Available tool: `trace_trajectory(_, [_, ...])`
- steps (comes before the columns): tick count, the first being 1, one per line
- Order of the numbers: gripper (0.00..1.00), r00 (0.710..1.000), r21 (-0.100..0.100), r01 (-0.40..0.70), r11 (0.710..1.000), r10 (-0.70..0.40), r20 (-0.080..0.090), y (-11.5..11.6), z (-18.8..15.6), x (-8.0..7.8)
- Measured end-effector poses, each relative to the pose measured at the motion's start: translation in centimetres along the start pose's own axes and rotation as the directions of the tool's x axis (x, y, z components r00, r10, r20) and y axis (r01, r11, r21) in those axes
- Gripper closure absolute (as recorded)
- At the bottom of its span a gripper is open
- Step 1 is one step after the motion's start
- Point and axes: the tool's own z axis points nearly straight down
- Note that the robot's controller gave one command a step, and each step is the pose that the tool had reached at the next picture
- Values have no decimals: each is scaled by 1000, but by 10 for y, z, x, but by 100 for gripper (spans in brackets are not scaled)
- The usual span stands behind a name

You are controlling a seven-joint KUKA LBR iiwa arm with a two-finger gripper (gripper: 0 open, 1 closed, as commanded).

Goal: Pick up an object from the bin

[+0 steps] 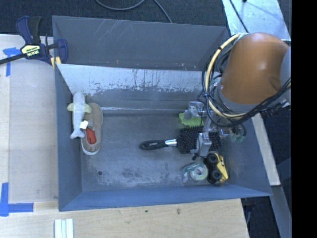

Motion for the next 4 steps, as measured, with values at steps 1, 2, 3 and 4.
trace_trajectory(1, [0, 1000, 0, 0, 1000, 0, 9, 0, -5, -1])
trace_trajectory(2, [0, 998, 1, 56, 998, -56, 13, -35, 58, -28])
trace_trajectory(3, [0, 988, -4, -156, 988, 156, 8, -73, 137, -79])
trace_trajectory(4, [0, 1000, -4, 5, 1000, -4, 22, -95, 154, -87])
